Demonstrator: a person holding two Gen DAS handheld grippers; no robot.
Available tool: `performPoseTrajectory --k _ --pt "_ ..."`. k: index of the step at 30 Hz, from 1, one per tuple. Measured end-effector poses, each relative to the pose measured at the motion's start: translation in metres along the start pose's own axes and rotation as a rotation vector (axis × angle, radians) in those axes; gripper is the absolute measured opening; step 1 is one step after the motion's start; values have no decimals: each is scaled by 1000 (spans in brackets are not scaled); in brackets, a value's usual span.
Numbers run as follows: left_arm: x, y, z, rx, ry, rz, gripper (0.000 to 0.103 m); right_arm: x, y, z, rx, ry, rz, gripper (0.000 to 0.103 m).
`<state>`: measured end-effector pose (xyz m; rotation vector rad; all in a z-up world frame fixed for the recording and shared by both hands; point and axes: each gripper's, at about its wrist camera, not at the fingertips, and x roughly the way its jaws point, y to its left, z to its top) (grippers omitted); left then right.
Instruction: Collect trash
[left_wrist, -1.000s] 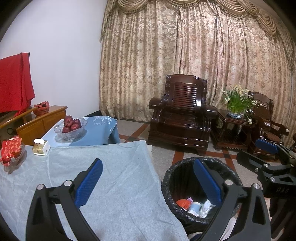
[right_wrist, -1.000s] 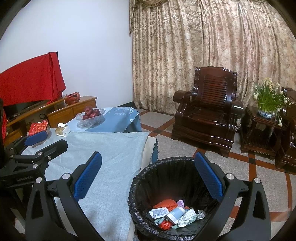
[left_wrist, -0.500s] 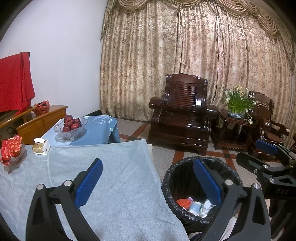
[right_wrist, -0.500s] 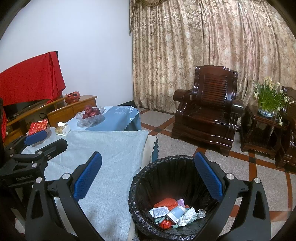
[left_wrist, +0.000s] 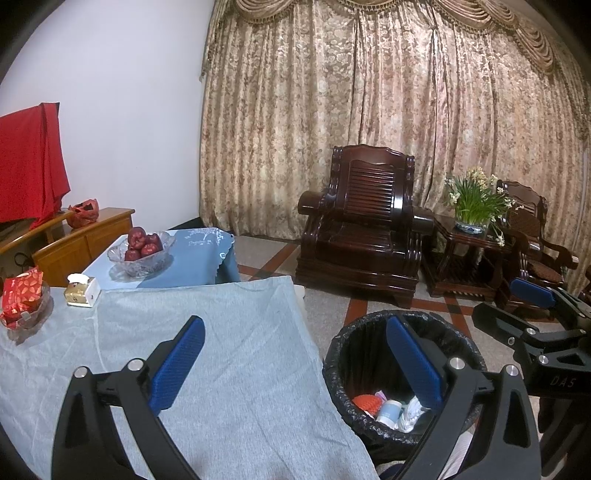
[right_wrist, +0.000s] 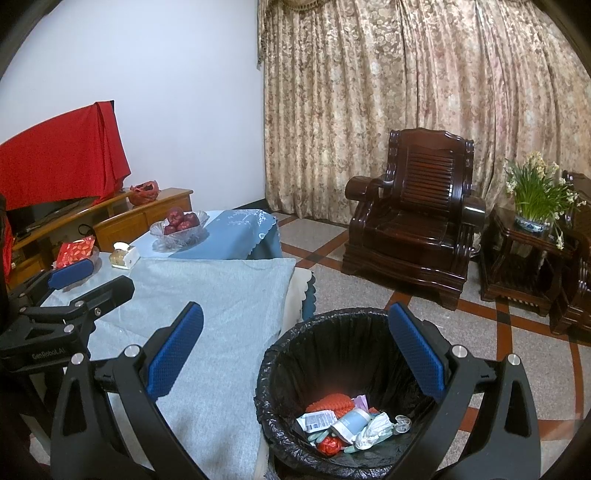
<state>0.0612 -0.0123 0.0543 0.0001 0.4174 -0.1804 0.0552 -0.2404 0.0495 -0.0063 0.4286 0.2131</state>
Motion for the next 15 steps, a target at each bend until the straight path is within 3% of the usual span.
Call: performPoseTrajectory --k 15 --pt "3 4 -8 -4 11 5 97 0 7 -12 9 10 -5 97"
